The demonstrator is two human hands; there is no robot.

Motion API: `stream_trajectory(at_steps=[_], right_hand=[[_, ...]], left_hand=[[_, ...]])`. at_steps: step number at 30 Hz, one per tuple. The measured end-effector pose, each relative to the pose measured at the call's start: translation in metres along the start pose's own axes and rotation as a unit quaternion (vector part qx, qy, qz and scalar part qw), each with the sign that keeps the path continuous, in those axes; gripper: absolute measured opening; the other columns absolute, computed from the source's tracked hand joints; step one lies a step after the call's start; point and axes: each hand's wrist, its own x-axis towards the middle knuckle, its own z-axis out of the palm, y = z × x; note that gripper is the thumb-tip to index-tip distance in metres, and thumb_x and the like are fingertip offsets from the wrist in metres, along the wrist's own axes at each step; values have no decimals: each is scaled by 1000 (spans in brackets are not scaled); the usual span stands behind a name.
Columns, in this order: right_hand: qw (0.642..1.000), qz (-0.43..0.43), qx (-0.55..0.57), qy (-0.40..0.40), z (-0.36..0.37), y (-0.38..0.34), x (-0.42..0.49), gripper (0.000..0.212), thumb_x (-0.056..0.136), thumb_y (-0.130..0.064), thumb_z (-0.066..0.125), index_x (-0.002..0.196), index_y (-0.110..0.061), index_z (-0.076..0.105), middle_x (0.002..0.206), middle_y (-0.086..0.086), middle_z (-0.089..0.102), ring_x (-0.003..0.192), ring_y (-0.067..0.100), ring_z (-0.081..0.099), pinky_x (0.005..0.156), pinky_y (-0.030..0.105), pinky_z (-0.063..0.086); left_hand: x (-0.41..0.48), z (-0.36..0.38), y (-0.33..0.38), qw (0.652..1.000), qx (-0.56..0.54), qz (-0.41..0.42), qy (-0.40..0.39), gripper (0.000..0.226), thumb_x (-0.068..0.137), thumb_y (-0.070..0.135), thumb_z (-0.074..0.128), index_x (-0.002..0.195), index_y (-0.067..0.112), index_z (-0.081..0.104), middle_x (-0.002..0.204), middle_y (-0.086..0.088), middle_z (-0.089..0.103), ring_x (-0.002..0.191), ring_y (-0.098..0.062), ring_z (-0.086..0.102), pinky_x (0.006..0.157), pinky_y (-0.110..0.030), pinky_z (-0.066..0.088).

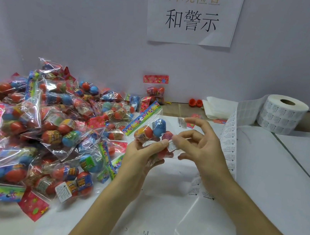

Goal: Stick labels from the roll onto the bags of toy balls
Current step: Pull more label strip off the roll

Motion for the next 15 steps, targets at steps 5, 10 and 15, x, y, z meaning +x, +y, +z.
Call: stream_trajectory(at_steps=[5,10,15], right_hand=[[999,-3,-13,-40,-3,0,2,61,80,-9,82,129,-27,52,85,-5,68,80,15,67,72,29,56],[996,-9,-58,-71,-4,0,1,80,65,-10,84,133,-33,47,100,-1,65,92,12,62,80,32,56],[996,-17,-73,-50,1,1,-2,72,76,-15,88,133,-33,48,102,-1,60,80,8,63,72,31,56]], left_hand=[[0,-2,0,1000,-8,-8,-6,51,76,28,78,122,11,68,96,-3,76,83,-12,72,81,-31,48],[1,-2,0,1000,-17,-11,10,40,73,30,74,111,20,69,100,-1,79,83,-9,74,79,-32,48],[1,-3,0,1000,21,12,1,25,77,28,80,101,25,76,94,-1,78,84,-13,75,76,-27,51]])
